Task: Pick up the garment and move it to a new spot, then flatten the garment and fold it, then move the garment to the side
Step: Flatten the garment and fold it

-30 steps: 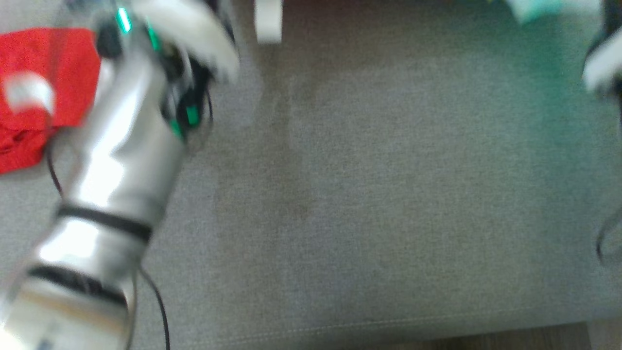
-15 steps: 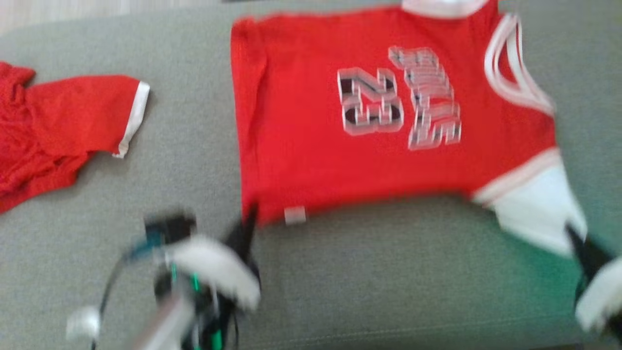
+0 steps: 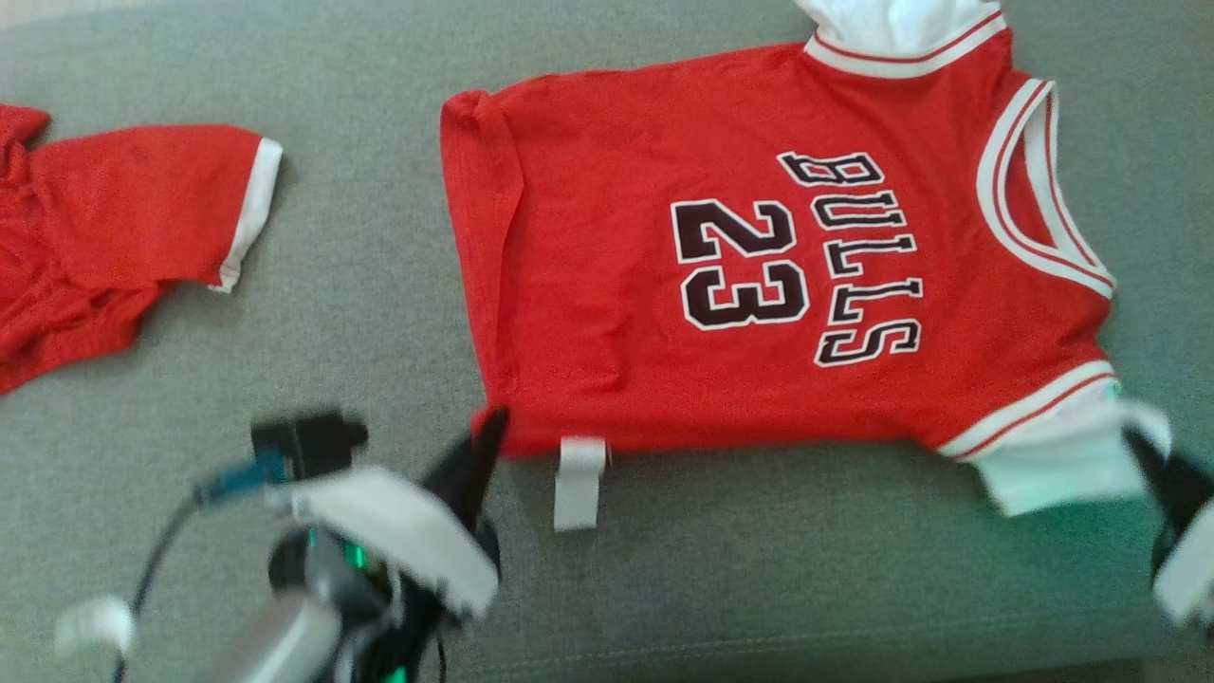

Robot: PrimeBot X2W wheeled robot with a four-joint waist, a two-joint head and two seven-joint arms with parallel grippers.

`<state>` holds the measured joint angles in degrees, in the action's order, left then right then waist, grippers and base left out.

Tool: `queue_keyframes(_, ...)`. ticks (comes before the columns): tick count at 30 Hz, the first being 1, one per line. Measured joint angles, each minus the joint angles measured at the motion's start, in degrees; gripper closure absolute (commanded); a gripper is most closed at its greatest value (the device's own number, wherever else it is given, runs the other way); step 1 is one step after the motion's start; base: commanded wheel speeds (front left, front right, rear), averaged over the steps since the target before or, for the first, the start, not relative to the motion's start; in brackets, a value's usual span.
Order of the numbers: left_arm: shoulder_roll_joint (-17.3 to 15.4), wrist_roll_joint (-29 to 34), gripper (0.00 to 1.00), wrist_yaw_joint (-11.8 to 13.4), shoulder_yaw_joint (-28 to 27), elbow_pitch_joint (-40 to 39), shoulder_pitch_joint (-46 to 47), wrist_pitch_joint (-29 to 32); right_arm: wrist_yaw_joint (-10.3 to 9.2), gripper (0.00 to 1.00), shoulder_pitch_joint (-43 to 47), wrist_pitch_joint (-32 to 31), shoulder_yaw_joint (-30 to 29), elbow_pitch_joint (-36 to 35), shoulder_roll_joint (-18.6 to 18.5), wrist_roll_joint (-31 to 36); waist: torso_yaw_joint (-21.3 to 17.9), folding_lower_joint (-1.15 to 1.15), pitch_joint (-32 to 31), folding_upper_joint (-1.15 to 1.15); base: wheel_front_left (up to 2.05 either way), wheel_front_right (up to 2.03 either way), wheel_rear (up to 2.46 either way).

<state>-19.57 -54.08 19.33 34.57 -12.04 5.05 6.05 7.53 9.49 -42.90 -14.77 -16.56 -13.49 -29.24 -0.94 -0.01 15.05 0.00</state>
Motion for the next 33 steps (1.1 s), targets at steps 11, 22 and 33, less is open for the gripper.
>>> queue_keyframes(11,0.8,-1.8,1.0,0.4,0.0,9.1,17.7,12.0,0.0,1.0,-23.8,-11.1,7.9,9.3,-9.4,-2.4,0.8,0.01,5.3,0.0,0.0,0.0,0.0)
queue_keyframes(22,3.0,-2.0,0.61,0.2,0.2,17.8,25.2,14.2,0.0,0.0,-39.1,-1.3,11.3,22.8,-10.5,2.1,1.8,0.01,7.8,0.0,0.0,0.0,0.0)
queue_keyframes(33,2.7,-1.4,0.0,1.0,-0.4,13.8,18.3,7.9,0.0,0.0,-30.2,5.0,14.3,19.5,-12.1,2.5,0.7,0.01,5.5,0.0,0.0,0.0,0.0)
